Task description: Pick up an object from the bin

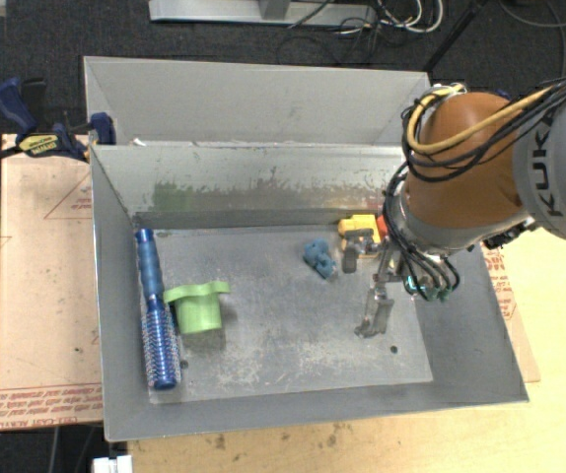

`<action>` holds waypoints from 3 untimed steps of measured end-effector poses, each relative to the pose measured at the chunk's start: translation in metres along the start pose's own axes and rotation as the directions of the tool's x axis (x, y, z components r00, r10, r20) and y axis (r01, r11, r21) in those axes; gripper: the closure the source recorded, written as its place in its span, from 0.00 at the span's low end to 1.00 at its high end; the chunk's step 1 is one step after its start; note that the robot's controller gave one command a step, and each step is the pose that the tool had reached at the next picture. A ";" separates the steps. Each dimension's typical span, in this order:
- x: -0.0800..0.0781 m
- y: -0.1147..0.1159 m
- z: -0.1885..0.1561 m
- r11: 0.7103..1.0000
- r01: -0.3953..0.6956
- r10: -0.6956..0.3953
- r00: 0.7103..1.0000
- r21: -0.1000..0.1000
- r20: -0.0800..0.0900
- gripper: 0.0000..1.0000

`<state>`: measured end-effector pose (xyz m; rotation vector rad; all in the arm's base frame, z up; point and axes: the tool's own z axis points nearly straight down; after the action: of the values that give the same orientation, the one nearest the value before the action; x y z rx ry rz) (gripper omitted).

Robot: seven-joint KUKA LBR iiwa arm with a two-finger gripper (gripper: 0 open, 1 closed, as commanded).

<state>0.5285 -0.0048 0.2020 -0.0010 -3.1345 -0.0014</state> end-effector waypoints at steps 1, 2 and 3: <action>-0.067 -0.032 0.102 0.994 -0.107 0.107 0.994 0.000 0.006 0.00; -0.123 -0.020 0.111 0.989 -0.150 0.150 0.989 -0.003 0.013 0.00; -0.115 -0.019 0.131 0.958 -0.288 0.288 0.958 -0.003 0.007 0.00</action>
Offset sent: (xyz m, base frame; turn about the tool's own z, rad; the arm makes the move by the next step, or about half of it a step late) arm 0.0656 -0.0317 -0.0971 0.1067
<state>0.6423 -0.0236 0.0698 -0.4579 -3.1085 -0.0026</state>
